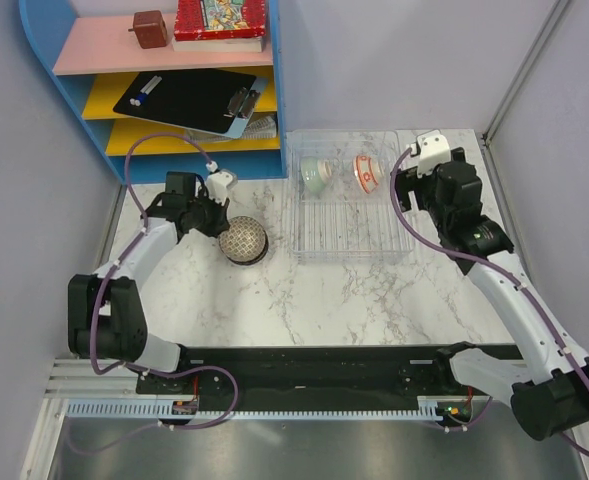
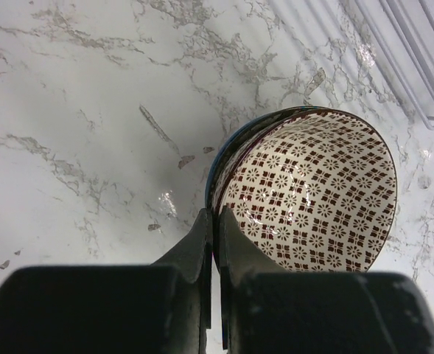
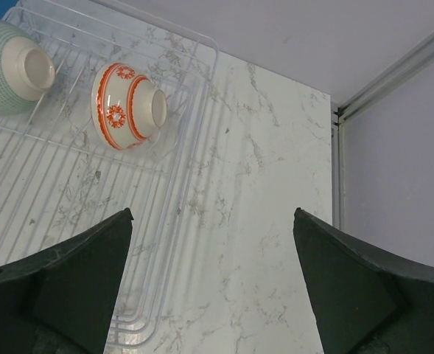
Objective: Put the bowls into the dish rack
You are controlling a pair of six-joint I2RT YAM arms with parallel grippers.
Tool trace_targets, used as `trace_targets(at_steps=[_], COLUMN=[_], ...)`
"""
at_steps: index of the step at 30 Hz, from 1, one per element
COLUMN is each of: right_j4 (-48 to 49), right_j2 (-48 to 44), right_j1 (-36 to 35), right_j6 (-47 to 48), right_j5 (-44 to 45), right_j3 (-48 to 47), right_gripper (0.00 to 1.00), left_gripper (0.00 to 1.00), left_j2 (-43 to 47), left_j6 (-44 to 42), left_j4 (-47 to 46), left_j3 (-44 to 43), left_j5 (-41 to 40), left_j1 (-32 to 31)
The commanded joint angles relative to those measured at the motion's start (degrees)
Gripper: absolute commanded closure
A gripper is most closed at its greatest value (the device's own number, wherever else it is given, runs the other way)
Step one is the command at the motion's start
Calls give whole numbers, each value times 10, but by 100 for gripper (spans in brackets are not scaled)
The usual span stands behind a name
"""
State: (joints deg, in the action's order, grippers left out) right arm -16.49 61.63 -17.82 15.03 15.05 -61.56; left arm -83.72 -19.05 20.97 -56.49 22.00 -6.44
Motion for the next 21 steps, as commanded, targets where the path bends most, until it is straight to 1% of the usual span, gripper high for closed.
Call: trace_targets(at_steps=[1,3,4,5,7,8,10,11,14,15,18,21], right_j4=[-19,-31,-48,-58,-85,-94,-111,-113,-111,-110,-86,-39], right_j2=[22,41,49,56,82,91,112,118,152,175,220,252], right_j1=[1,2,1,1,1,1,1,1,2,1,2,2], right_j6=[-36,-48,-52,-55,-75,-81,-111,-123,-180,-193,-259,-308], right_j5=[-61,-100,-141,-164,-199,-241,-293,-357,-470,-544,-647,-691], right_j3=[-47,-60,-77,-86,-117,-127,-150,-154,-164,-167,-180,-180], right_gripper=[2,2,2,2,3,2,2,2,2,2,2,2], left_gripper=[98,98,98,98,98,98,98,98,98,98,98,98], left_j2=[42,47,50,50,48,47,38,33,6,0,-18,-15], left_j6=[-27,-29,-29,-29,-29,-29,-28,-27,-20,-15,-6,2], left_j4=[35,46,55,57,62,63,61,62,62,60,47,28], left_j3=[-71,-93,-99,-107,-124,-129,-143,-149,-176,-192,-216,-223], left_j5=[9,40,51,67,81,102,131,159,210,219,243,251], left_j1=[2,2,2,2,2,2,0,-2,-13,-18,-45,-81])
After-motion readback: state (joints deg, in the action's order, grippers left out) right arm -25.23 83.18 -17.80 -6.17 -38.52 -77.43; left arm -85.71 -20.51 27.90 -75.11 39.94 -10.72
